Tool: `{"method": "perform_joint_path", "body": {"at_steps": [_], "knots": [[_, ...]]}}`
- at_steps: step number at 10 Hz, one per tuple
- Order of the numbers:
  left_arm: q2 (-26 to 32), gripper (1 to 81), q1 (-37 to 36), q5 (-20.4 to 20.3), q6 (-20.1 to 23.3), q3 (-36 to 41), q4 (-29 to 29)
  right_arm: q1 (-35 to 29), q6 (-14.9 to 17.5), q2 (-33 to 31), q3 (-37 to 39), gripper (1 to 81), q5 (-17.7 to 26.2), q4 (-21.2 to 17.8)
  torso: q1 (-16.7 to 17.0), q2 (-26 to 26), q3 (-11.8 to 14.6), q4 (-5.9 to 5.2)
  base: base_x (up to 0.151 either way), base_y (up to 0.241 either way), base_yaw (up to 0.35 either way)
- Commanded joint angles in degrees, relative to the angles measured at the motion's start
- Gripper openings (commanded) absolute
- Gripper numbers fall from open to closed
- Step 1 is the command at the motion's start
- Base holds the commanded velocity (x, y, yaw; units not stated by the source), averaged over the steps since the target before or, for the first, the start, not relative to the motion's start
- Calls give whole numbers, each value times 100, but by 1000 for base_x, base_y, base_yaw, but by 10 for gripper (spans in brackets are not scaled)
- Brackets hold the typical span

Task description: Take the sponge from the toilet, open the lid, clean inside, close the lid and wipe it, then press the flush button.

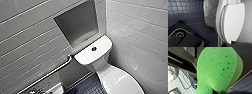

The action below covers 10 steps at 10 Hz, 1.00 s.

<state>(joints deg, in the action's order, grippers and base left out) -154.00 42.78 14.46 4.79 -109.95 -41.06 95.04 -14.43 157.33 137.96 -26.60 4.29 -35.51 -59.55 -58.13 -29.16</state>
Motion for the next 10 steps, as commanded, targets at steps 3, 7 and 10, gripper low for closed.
{"method": "perform_joint_path", "body": {"at_steps": [3,7,10], "knots": [[1056,811,1263,550,233,229,1423,3,80,582,475,10,1922,-84,0,0,0,0,0,0,0],[906,811,2045,549,637,-150,2093,55,1883,723,547,10,1904,-1703,0,-2,2,0,0,0,0],[591,811,2617,515,1304,-781,2216,-93,2076,348,-66,10,1895,-1800,0,-4,2,0,0,0,0]]}}
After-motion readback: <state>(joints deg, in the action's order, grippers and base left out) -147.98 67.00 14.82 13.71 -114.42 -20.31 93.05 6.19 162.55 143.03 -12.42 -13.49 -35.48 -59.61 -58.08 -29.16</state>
